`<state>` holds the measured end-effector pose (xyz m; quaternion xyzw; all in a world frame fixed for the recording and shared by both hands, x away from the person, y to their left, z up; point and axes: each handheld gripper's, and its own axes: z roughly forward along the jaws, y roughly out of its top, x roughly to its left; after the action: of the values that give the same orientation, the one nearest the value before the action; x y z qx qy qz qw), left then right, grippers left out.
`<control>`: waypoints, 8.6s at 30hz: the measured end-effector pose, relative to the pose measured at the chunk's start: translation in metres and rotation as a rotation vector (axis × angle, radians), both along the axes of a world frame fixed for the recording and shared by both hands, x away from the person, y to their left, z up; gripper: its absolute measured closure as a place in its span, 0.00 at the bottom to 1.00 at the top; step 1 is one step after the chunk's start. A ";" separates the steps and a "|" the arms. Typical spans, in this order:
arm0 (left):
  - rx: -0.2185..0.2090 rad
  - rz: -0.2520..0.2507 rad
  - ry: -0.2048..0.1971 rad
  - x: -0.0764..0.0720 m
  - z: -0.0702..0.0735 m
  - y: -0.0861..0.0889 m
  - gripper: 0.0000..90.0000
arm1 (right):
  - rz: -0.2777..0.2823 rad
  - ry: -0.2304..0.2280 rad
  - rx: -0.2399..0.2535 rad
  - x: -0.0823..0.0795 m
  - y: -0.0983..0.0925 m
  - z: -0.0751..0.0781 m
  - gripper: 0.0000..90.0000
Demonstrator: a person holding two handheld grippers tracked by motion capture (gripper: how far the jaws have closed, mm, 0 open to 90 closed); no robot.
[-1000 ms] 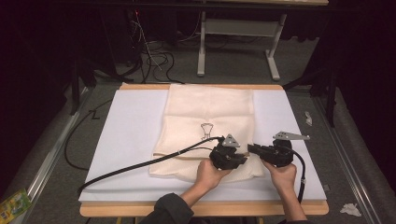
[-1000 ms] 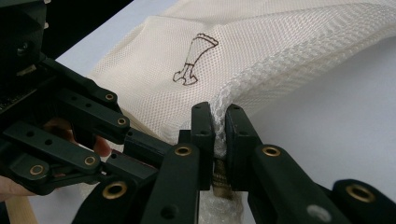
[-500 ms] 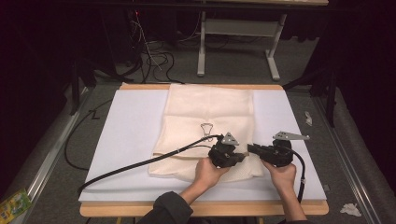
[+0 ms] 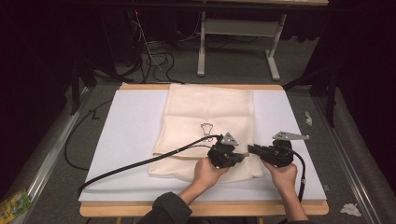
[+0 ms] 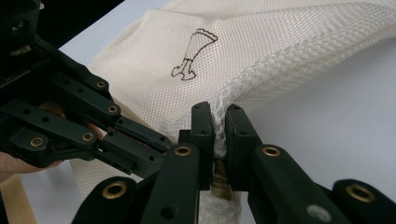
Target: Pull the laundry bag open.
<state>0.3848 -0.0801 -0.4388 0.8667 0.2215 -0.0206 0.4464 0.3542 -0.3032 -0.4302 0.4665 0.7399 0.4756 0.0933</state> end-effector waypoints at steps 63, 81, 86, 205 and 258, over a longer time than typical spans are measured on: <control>0.081 0.032 -0.073 -0.007 0.000 0.017 0.97 | 0.007 -0.007 0.019 -0.002 -0.006 -0.002 0.95; 0.052 0.048 -0.063 -0.004 0.002 0.028 0.97 | 0.019 -0.006 0.030 -0.003 -0.011 -0.007 0.95; 0.036 0.052 -0.052 0.000 0.005 0.029 0.97 | 0.040 -0.002 -0.007 -0.004 -0.011 -0.007 0.95; -0.004 0.209 -0.071 -0.005 0.013 0.134 0.97 | -0.003 0.015 -0.026 0.001 -0.013 -0.005 0.95; -0.038 0.295 -0.069 -0.010 0.013 0.182 0.97 | -0.019 -0.002 -0.061 0.003 -0.011 -0.001 0.95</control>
<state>0.3748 0.1019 -0.4260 0.8164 0.3308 0.0708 0.4681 0.3574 -0.3146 -0.4310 0.4701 0.7494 0.4524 0.1129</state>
